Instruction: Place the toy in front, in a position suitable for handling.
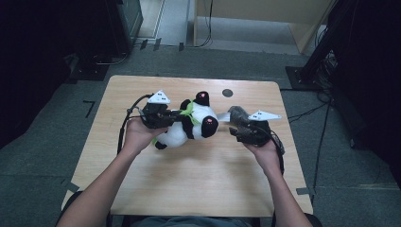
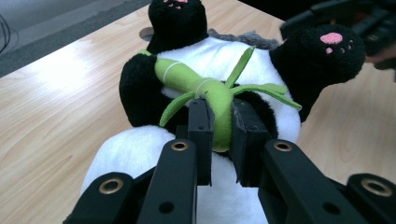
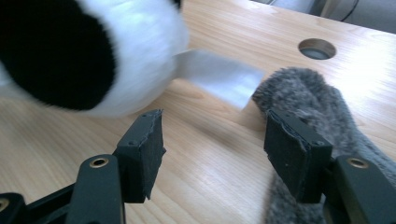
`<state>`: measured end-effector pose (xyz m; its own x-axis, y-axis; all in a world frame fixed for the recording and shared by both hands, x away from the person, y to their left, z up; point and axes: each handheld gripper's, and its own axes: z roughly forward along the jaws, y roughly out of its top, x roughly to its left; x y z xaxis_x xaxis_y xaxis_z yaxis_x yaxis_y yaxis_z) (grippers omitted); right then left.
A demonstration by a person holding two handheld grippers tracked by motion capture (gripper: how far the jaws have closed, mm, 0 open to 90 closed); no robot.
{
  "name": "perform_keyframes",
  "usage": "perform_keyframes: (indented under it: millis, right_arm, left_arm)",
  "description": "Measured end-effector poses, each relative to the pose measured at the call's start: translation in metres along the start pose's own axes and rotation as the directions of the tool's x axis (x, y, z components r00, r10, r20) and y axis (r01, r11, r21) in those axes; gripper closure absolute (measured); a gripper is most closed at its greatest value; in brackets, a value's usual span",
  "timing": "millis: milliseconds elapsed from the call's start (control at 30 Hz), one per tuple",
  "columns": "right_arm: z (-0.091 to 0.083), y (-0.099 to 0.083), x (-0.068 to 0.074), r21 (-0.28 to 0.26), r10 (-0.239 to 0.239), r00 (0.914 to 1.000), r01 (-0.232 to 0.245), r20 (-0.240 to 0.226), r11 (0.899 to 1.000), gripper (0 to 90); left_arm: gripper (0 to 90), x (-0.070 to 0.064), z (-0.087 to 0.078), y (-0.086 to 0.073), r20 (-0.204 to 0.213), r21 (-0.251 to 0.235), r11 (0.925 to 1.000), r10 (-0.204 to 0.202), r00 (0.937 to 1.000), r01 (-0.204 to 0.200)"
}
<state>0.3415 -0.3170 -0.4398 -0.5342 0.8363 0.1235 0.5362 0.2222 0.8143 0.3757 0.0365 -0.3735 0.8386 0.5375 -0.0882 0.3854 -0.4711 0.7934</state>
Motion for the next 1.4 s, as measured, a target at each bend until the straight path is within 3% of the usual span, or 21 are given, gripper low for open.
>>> perform_keyframes:
  millis: [333, 567, 767, 1000, 1200, 1400]
  right_arm:
    - [-0.003, -0.002, -0.013, -0.008, 0.028, 0.999, -0.027, 0.036, 1.0, 38.4]
    - [0.004, -0.005, -0.025, 0.007, 0.036, 0.997, -0.037, 0.069, 0.999, 38.6]
    - [0.012, -0.007, -0.038, 0.019, 0.045, 0.9938, -0.047, 0.102, 0.999, 39.2]
    - [0.02, -0.007, -0.049, 0.03, 0.045, 0.9901, -0.05, 0.133, 0.998, 40.4]
    - [0.027, -0.009, -0.054, 0.05, 0.037, 0.988, -0.045, 0.15, 0.998, 41.3]
    - [0.042, -0.011, -0.061, 0.086, 0.026, 0.9856, -0.04, 0.167, 0.995, 45.7]
  left_arm:
    - [80.3, -0.024, -0.009, -0.006, 0.064, -0.01, 0.9998, 0.017, 0.9978, -0.016]
    - [80.0, -0.032, 0.004, -0.022, 0.094, 0.02, 0.9998, -0.007, 0.9955, 0.005]
    - [79.6, -0.035, 0.013, -0.029, 0.117, 0.029, 0.9993, -0.026, 0.9928, 0.023]
    - [78.6, -0.038, 0.02, -0.032, 0.132, 0.048, 0.9987, -0.021, 0.9911, 0.015]
    - [76.4, -0.035, 0.021, -0.036, 0.145, 0.031, 0.9981, -0.057, 0.9878, 0.053]
    - [65.1, -0.035, 0.021, -0.037, 0.13, 0.017, 0.9982, -0.06, 0.9898, 0.058]
